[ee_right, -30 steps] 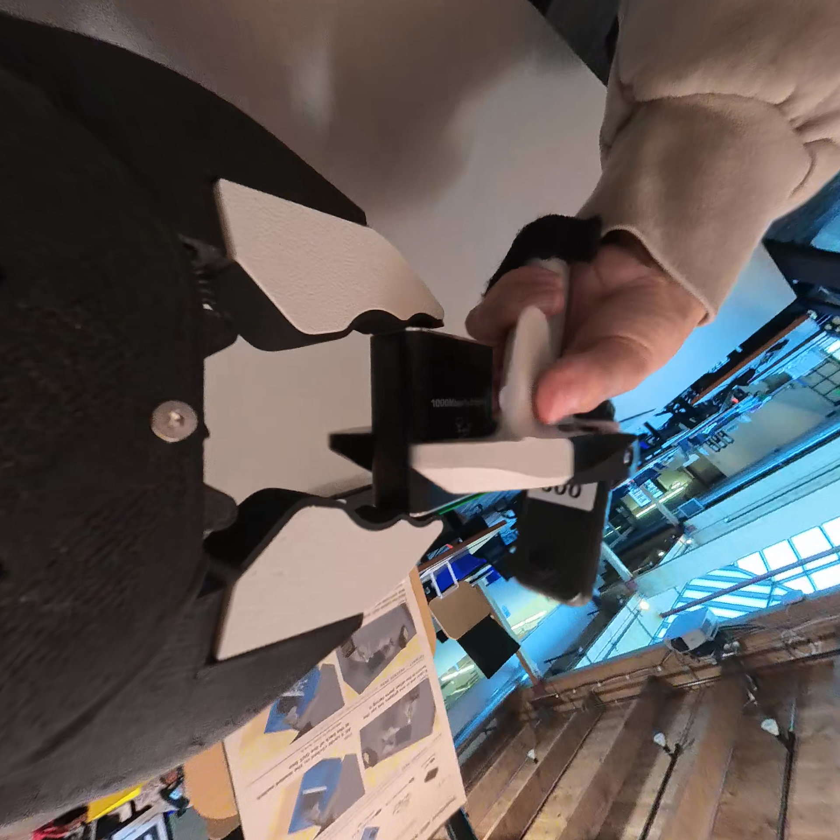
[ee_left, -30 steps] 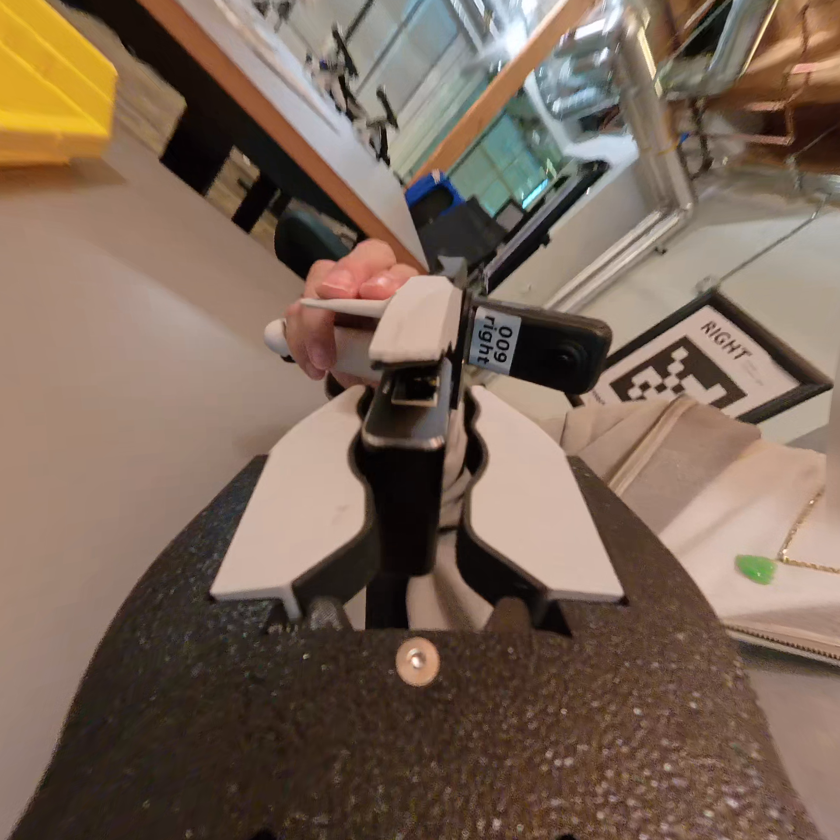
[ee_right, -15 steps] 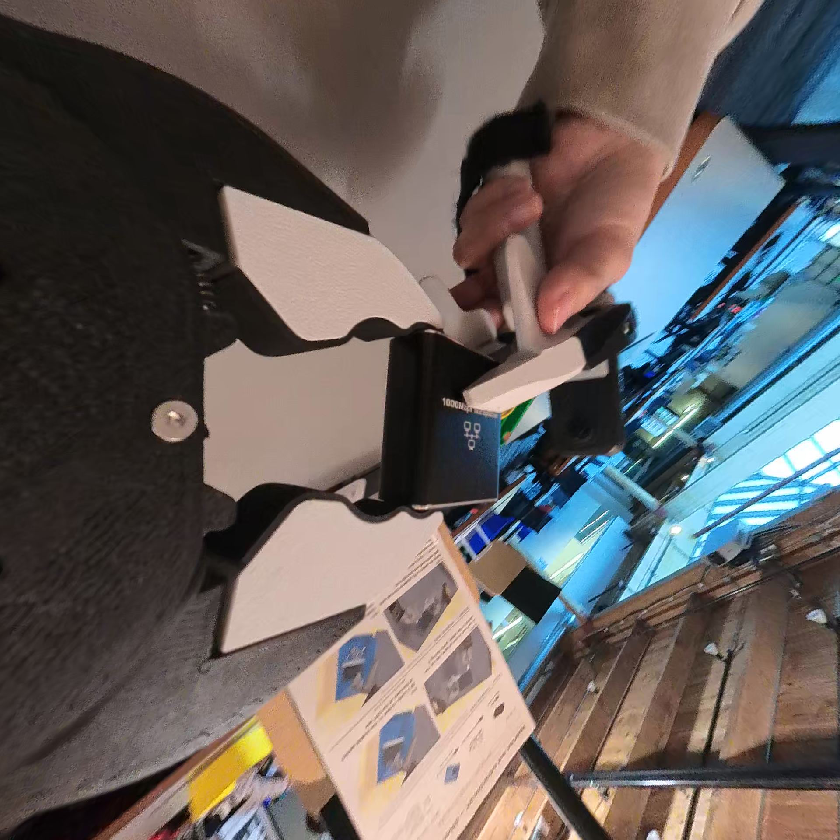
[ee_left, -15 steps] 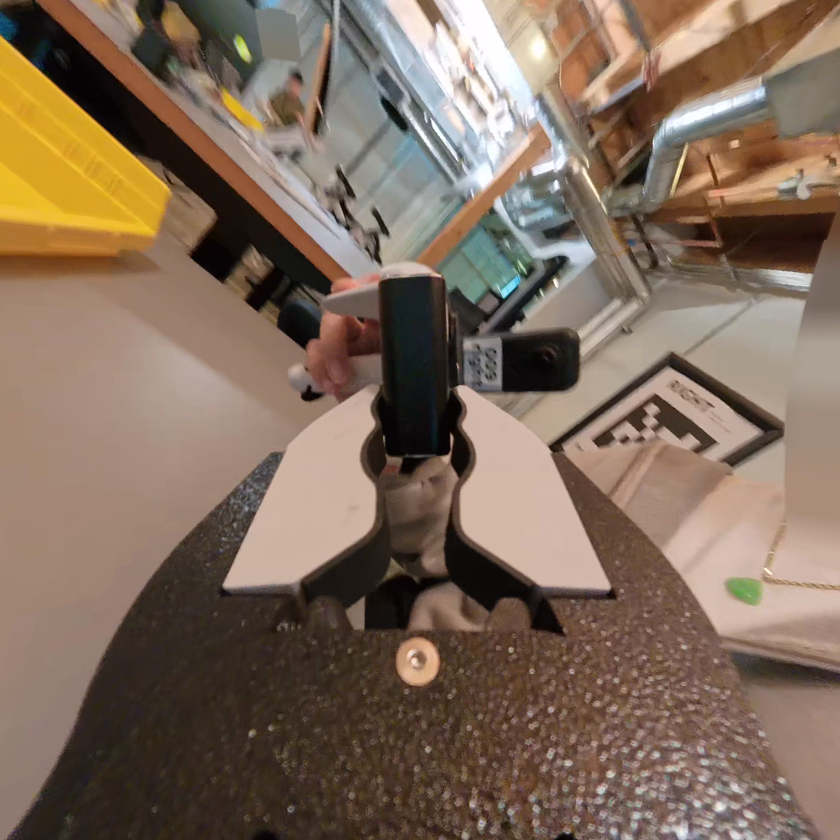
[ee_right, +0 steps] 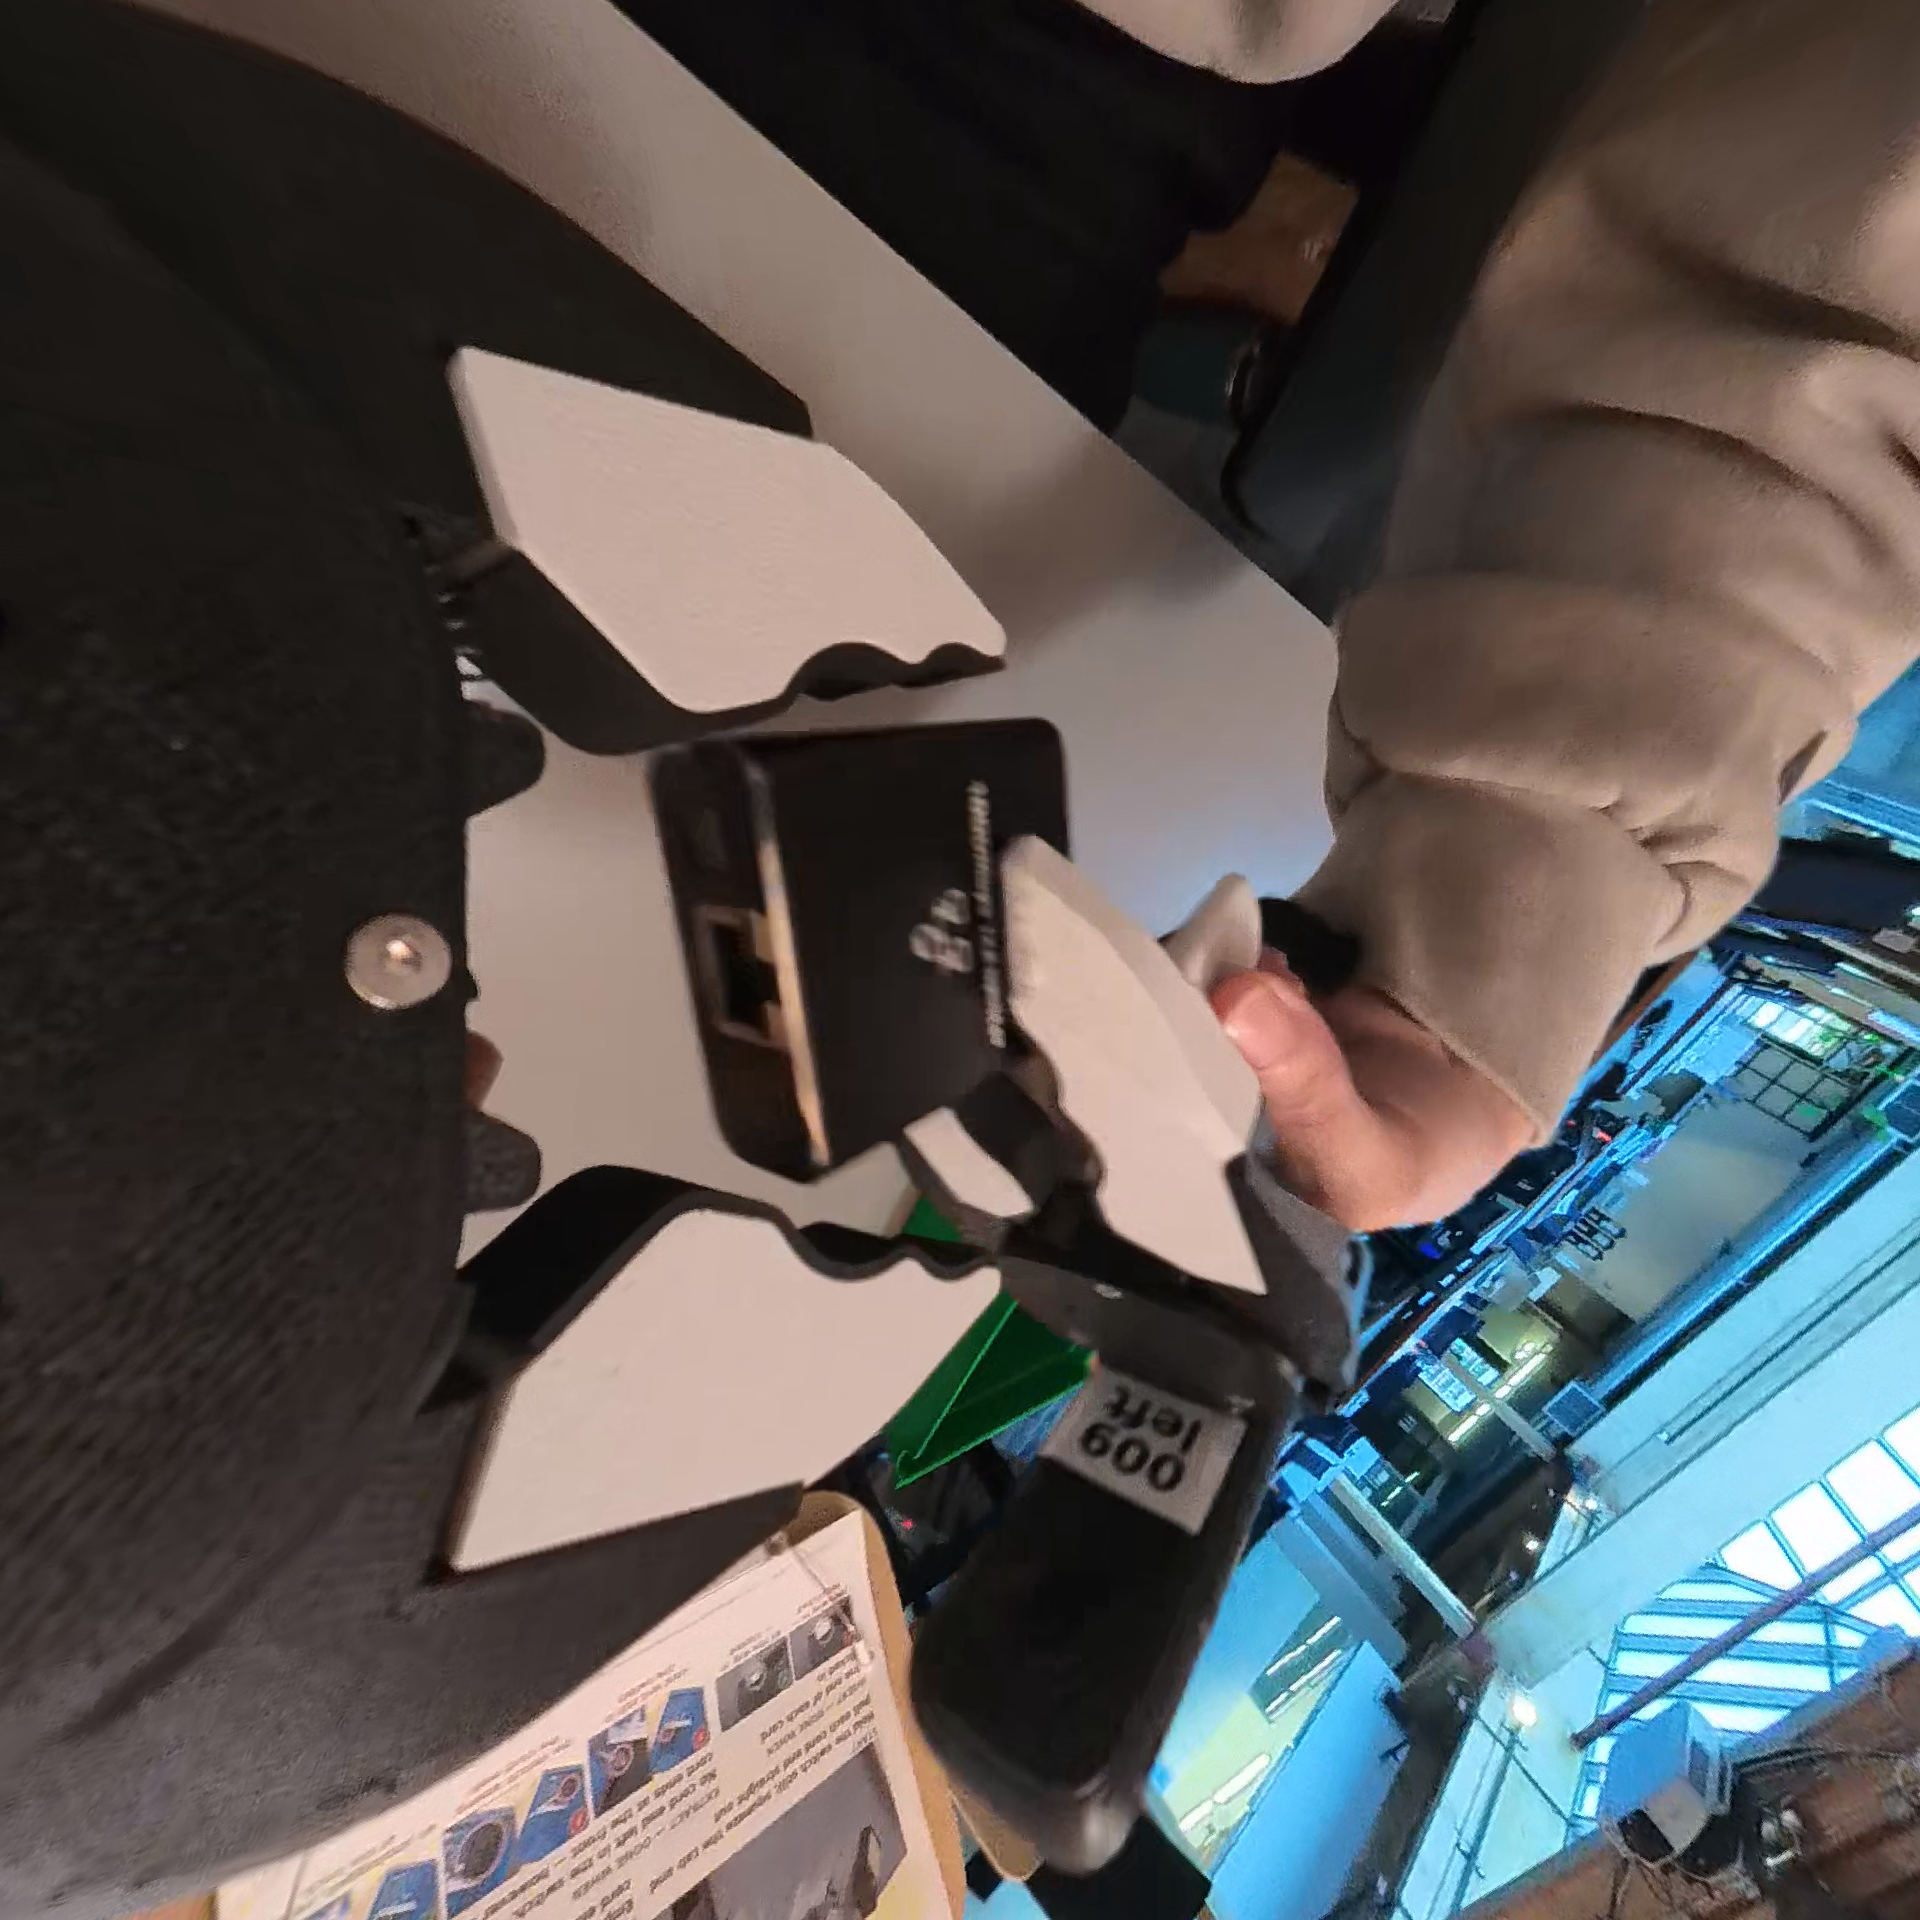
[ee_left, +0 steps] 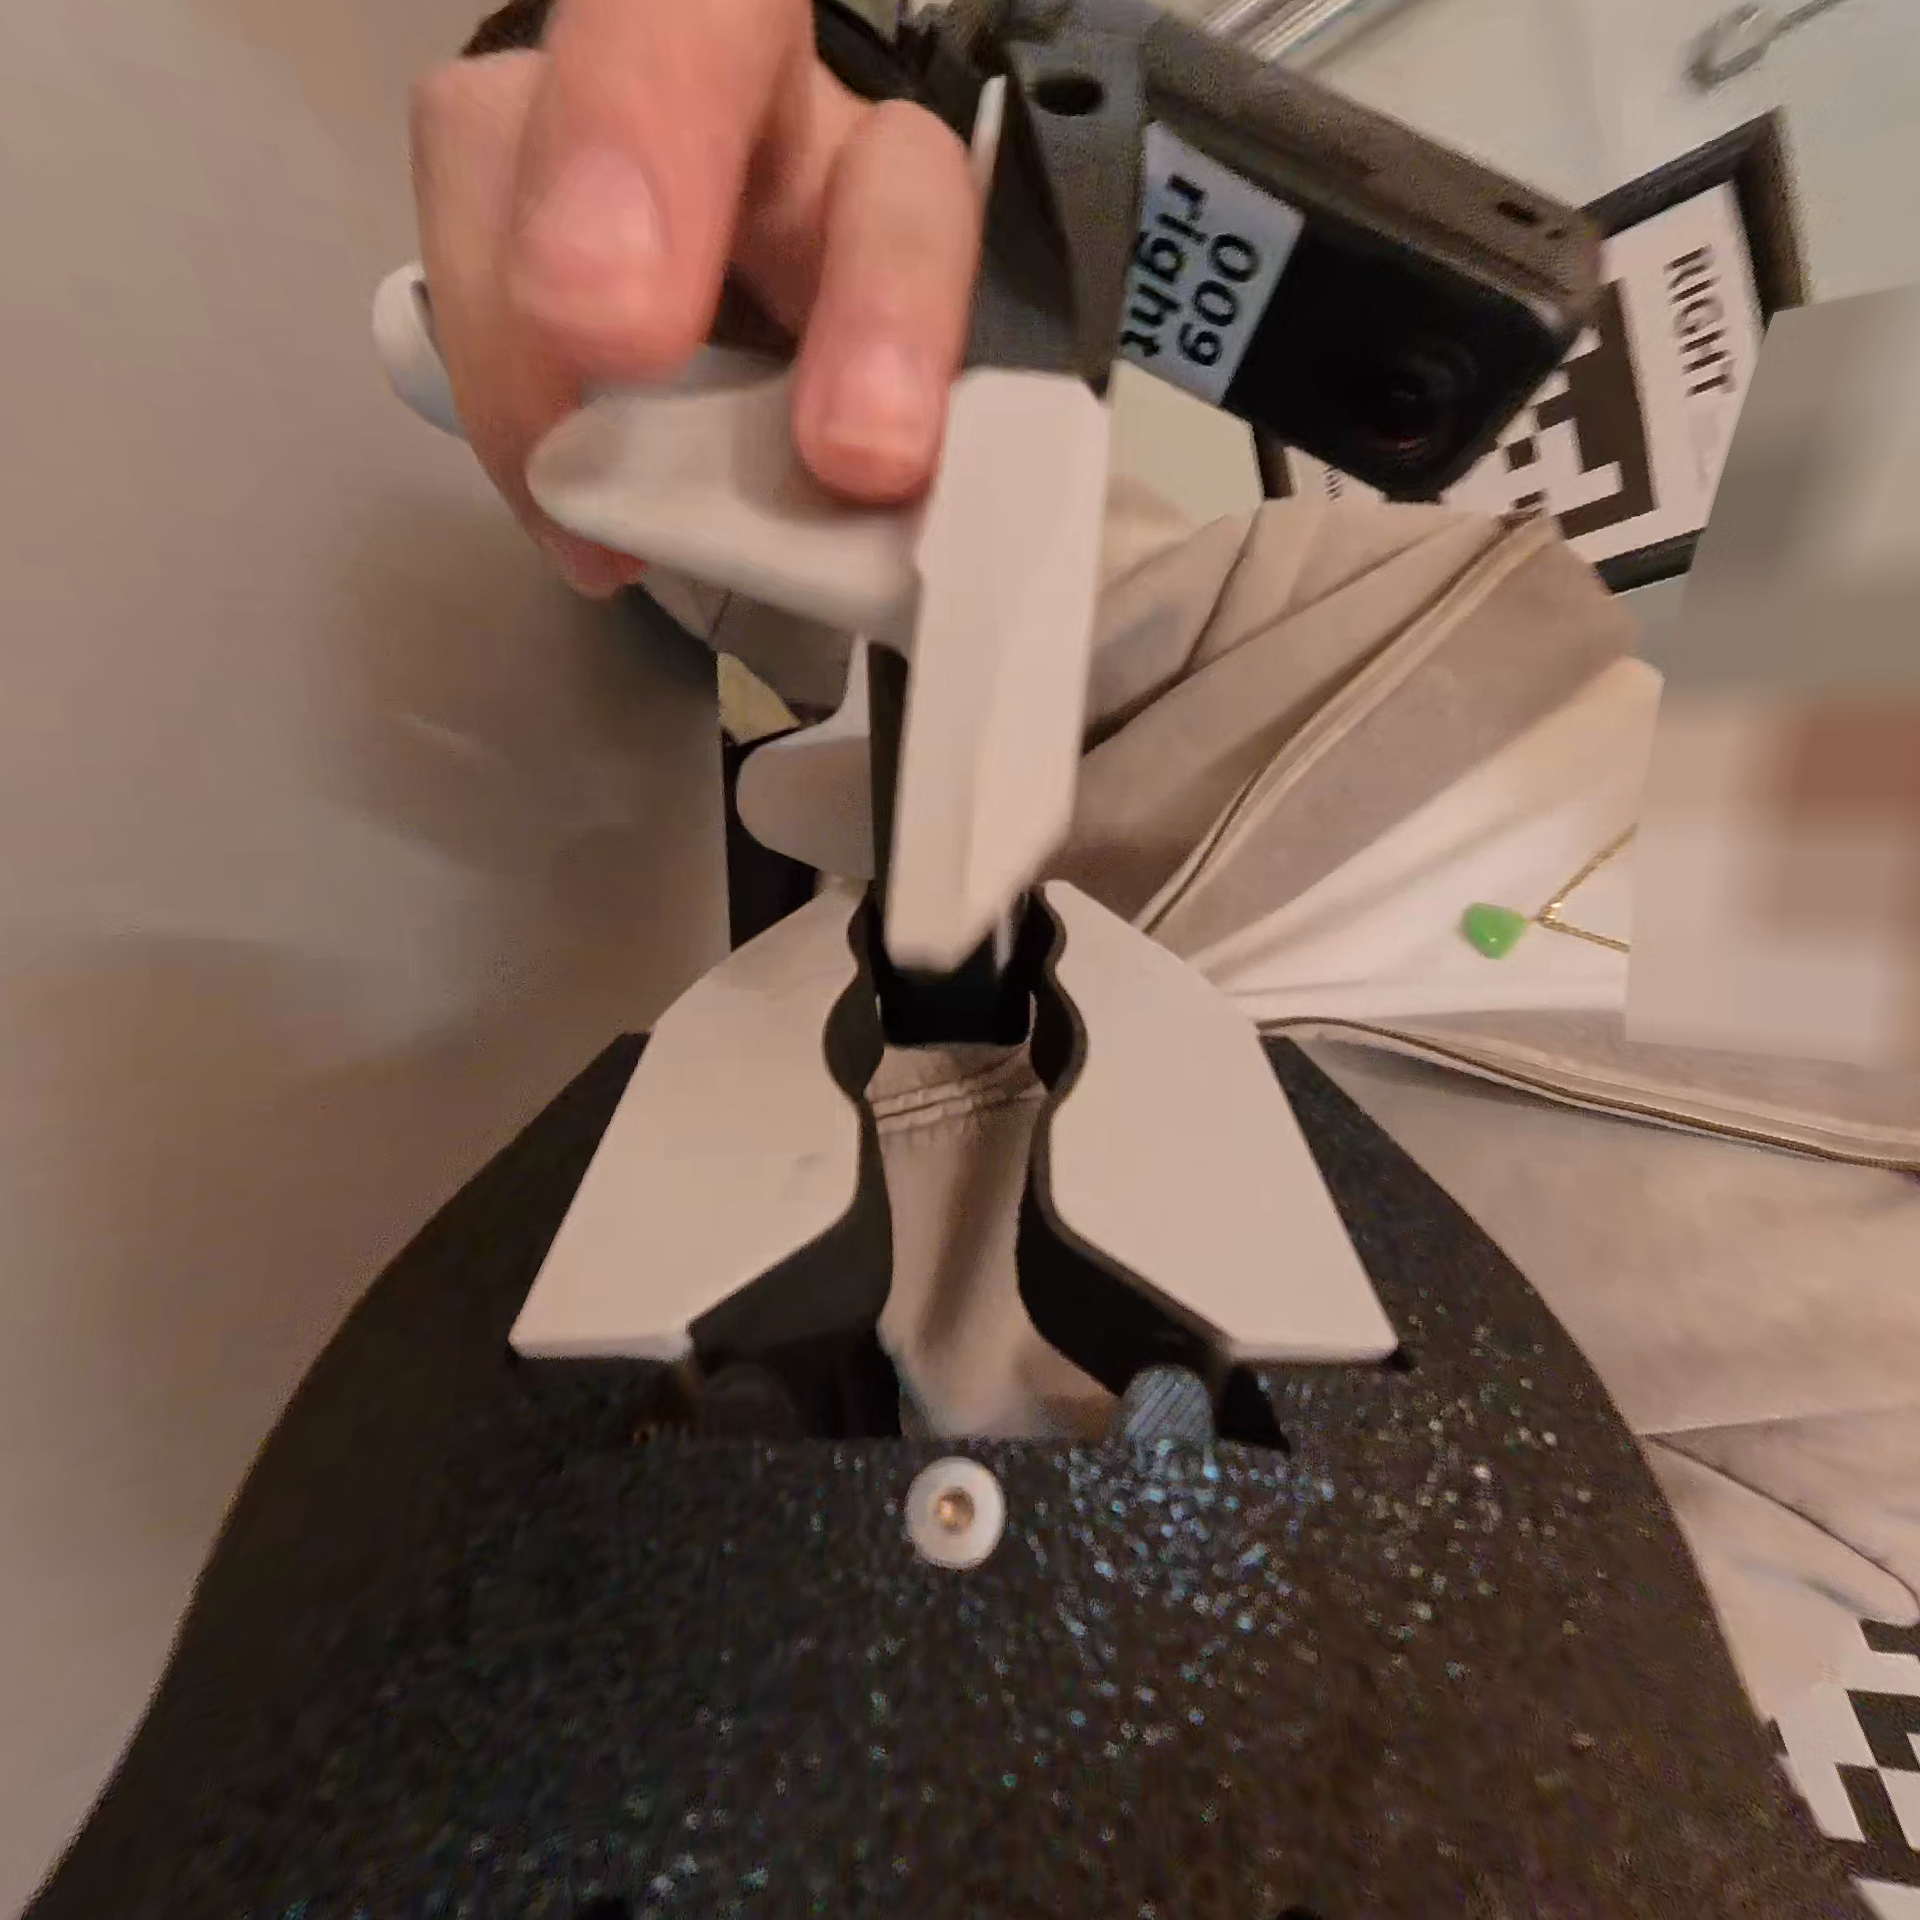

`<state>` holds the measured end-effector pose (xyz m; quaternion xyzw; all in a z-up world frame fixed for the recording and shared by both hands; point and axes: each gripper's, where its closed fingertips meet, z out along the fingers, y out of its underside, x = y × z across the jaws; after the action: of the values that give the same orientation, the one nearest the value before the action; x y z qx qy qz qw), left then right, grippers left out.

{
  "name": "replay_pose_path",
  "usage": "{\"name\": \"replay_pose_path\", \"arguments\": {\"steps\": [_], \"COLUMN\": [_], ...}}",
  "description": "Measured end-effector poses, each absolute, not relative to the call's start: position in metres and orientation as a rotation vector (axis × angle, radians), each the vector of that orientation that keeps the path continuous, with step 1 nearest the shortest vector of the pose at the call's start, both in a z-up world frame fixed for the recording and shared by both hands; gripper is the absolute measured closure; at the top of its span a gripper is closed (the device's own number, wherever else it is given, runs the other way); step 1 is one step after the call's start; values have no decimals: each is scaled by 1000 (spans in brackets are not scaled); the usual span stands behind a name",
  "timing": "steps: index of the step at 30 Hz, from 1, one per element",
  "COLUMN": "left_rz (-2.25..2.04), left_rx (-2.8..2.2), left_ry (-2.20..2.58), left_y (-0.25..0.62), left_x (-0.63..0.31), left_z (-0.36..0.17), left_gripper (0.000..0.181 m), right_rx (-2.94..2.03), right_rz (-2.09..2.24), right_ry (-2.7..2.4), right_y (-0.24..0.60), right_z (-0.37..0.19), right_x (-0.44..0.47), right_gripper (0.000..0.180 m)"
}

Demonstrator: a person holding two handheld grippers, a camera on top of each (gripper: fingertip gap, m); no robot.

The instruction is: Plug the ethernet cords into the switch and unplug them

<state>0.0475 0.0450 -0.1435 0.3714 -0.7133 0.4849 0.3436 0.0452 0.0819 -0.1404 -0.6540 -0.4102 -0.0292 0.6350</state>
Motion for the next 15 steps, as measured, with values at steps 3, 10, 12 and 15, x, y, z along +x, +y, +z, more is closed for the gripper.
{"name": "replay_pose_path", "arguments": {"steps": [3,10,12,15], "left_rz": [1256,1377,1390,1373], "left_rx": [983,1041,1066,1064], "left_ry": [-1839,-1818,-1801,-1807], "left_y": [44,49,50,51], "left_x": [51,63,65,64], "left_z": [-142,-134,-134,-137], "left_gripper": [157,155,155,156], "right_rx": [-1480,-1519,-1518,-1501], "right_rz": [-58,-41,10,0], "right_ry": [-955,-873,-841,-834], "right_y": [81,87,88,88], "right_z": [-141,-136,-136,-136], "right_x": [42,53,54,54], "right_gripper": [85,87,87,89]}}
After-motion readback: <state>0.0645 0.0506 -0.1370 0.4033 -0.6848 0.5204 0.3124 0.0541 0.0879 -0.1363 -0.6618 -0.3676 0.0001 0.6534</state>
